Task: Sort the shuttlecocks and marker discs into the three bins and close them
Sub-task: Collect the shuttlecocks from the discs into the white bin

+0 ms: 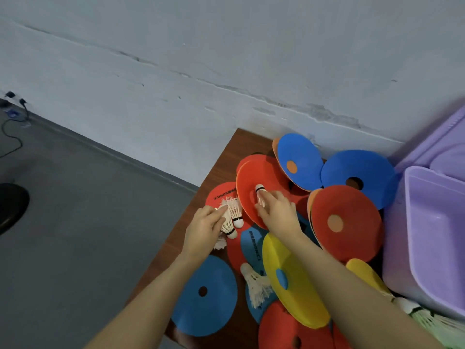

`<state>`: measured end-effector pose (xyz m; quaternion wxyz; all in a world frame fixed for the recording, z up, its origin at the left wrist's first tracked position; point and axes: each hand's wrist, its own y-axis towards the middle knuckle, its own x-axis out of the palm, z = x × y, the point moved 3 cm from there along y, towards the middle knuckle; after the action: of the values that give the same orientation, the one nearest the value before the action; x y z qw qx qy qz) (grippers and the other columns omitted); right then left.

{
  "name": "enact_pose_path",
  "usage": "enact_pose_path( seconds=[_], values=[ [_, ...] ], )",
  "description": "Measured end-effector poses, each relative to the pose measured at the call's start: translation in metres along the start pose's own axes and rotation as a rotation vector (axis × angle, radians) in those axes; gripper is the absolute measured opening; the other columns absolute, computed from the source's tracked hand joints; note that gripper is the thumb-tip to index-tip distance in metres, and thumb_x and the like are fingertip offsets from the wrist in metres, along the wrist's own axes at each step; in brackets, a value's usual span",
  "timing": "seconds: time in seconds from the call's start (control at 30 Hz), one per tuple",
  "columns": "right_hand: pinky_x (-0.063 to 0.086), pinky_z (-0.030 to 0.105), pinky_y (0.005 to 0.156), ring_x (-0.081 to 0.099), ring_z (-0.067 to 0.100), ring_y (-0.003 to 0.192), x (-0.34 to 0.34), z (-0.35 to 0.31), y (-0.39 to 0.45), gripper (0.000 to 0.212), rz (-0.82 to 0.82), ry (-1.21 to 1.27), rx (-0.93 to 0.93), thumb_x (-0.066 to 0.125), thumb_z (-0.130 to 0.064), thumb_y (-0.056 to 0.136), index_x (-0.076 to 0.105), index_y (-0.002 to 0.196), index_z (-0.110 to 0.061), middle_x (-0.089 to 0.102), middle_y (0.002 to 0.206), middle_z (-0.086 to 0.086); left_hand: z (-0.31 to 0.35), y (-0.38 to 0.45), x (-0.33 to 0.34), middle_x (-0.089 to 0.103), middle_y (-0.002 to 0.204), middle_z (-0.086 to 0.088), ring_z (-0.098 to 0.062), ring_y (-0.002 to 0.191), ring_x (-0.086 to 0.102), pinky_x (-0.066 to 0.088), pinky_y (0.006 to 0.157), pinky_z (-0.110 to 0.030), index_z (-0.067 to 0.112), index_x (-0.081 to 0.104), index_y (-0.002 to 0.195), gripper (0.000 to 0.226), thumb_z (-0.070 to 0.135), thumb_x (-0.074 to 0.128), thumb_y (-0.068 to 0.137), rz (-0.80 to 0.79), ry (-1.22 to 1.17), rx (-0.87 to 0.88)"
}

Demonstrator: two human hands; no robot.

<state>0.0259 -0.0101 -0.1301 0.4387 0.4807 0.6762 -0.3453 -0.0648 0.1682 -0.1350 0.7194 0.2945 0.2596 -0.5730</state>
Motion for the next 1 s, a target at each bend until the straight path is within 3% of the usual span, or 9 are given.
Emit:
enact_pose_path(
  seconds=[0.2, 0.33, 0.5, 0.73, 0.87, 1.0],
  values=[
    [0.048, 0.046, 0.079, 0.056, 0.029, 0.101, -0.041, -0.003, -0.017, 0.038, 0.201, 0.134, -0.146, 0.056, -0.037, 0.09, 0.057, 0.122, -0.018, 0.058, 0.116, 0.007, 0.027, -0.002, -0.019, 0.054, 0.085, 0.005, -0.01, 0.085, 0.047, 0.039, 0.077, -0.015, 0.016, 0.064, 0.117, 0.033, 0.006, 0.063, 0.086, 0.151, -0.053, 0.078],
    [0.05, 0.044, 0.074, 0.058, 0.025, 0.097, -0.069, 0.001, -0.037, 0.043, 0.266, 0.177, -0.249, 0.05, -0.043, 0.088, 0.059, 0.121, -0.017, 0.06, 0.114, 0.006, 0.062, -0.004, -0.039, 0.055, 0.085, 0.001, -0.012, 0.084, 0.047, 0.041, 0.078, -0.017, 0.014, 0.065, 0.116, 0.032, 0.005, 0.063, 0.085, 0.254, -0.049, 0.197],
    [0.049, 0.041, 0.071, 0.06, 0.027, 0.093, -0.121, 0.03, -0.063, 0.045, 0.368, 0.156, -0.337, 0.043, -0.047, 0.089, 0.059, 0.121, -0.02, 0.059, 0.117, 0.007, 0.138, -0.004, -0.041, 0.056, 0.084, -0.002, -0.013, 0.083, 0.046, 0.04, 0.077, -0.017, 0.011, 0.065, 0.116, 0.034, 0.024, 0.049, 0.089, 0.346, -0.001, 0.341],
    [0.044, 0.037, 0.072, 0.061, 0.026, 0.087, -0.212, 0.13, -0.107, 0.041, 0.46, 0.135, -0.401, 0.045, -0.044, 0.087, 0.06, 0.12, -0.024, 0.061, 0.116, 0.002, 0.269, -0.008, 0.023, 0.058, 0.085, -0.003, -0.019, 0.078, 0.05, 0.043, 0.073, -0.031, 0.008, 0.066, 0.114, 0.032, 0.021, 0.05, 0.088, 0.406, -0.01, 0.469],
    [0.045, 0.037, 0.069, 0.061, 0.025, 0.088, -0.257, 0.212, -0.147, 0.037, 0.554, 0.081, -0.414, 0.047, -0.039, 0.088, 0.058, 0.12, -0.023, 0.061, 0.115, 0.001, 0.349, -0.017, 0.08, 0.058, 0.087, -0.002, -0.016, 0.083, 0.051, 0.043, 0.075, -0.031, 0.01, 0.066, 0.112, 0.033, 0.024, 0.05, 0.088, 0.383, -0.08, 0.506],
    [0.046, 0.04, 0.075, 0.058, 0.024, 0.098, -0.292, 0.295, -0.191, 0.035, 0.685, 0.094, -0.352, 0.048, -0.038, 0.089, 0.052, 0.122, -0.026, 0.058, 0.116, 0.006, 0.429, -0.03, 0.143, 0.056, 0.089, 0.001, -0.016, 0.083, 0.05, 0.043, 0.073, -0.026, 0.014, 0.065, 0.111, 0.029, 0.023, 0.05, 0.088, 0.336, -0.168, 0.574]
  ],
)
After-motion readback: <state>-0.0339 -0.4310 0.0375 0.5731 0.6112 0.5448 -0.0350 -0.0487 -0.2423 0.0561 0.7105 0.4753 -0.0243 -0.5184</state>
